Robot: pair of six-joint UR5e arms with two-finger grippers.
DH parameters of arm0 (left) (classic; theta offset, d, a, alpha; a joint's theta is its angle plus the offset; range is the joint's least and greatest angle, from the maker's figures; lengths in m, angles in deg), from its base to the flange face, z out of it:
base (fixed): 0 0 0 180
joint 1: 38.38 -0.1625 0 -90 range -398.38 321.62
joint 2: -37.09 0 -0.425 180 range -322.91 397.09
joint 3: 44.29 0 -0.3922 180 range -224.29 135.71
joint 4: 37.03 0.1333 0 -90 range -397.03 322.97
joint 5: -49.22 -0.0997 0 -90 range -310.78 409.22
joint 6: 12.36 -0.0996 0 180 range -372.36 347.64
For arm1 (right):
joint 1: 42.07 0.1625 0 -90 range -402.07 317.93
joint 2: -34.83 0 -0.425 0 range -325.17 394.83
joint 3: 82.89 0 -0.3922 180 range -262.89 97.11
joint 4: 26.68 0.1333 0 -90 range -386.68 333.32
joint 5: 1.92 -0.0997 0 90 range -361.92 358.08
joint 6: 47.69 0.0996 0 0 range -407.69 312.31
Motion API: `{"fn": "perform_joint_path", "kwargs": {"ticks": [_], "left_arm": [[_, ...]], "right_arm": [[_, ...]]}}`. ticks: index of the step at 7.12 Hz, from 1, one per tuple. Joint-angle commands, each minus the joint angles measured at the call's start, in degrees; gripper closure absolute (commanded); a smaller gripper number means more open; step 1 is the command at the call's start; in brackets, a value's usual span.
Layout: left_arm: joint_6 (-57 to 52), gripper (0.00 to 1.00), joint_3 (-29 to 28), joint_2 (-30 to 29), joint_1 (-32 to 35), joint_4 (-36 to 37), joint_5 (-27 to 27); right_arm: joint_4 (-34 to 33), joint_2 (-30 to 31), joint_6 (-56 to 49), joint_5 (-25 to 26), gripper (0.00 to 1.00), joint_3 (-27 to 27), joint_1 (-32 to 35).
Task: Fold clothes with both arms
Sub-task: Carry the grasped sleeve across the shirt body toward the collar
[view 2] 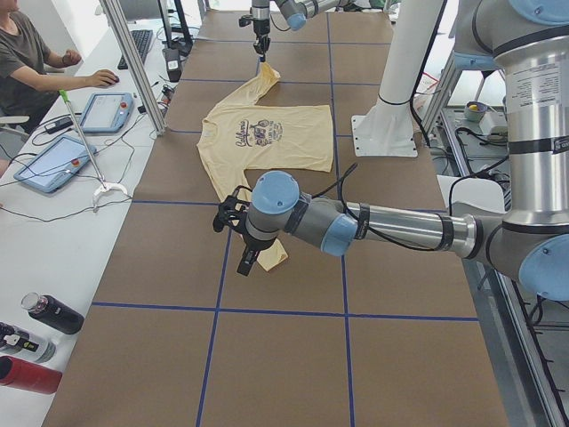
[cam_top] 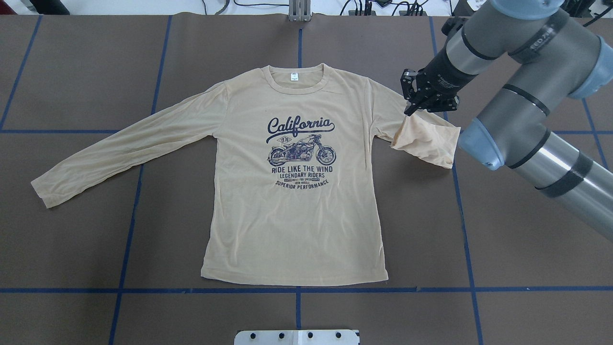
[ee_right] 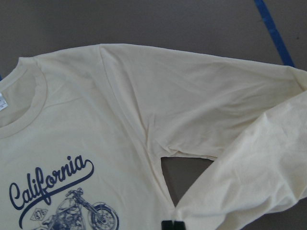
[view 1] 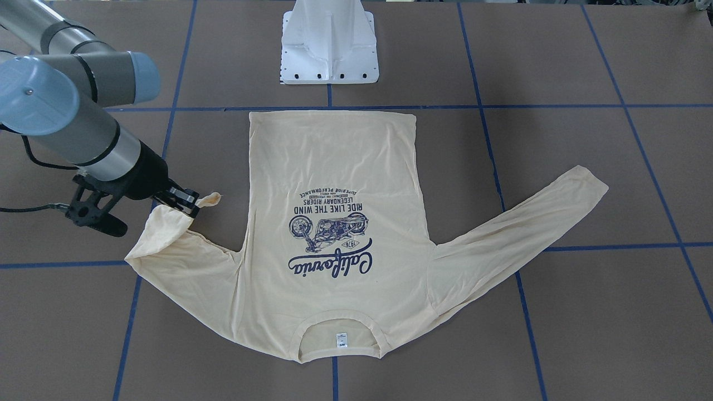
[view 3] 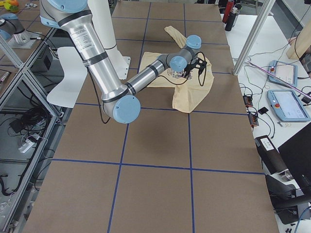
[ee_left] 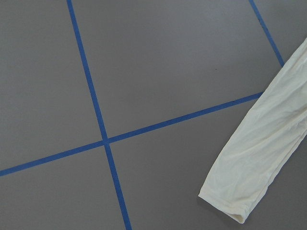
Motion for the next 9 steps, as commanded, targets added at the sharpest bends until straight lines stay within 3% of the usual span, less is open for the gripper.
{"fn": "perform_joint_path", "kwargs": {"ticks": [1,4,7,9], "left_arm": [[-0.03,0.00,-0.06,0.00,0.00,0.05,0.00],[-0.12,0.00,-0.06,0.00,0.00,-0.04,0.00],[-0.12,0.00,-0.06,0.00,0.00,0.05,0.00],[-0.12,0.00,-0.15,0.00,0.00,0.05,0.00]], "right_arm": [[1.83,-8.44,1.25,2.55,1.00,7.13,-1.08],[4.74,-17.41,1.34,4.05,1.00,15.31,-1.43],[11.66,-24.70,4.48,9.67,1.00,22.87,-4.94],[12.39,-28.32,5.99,13.54,1.00,23.77,-7.40]]}}
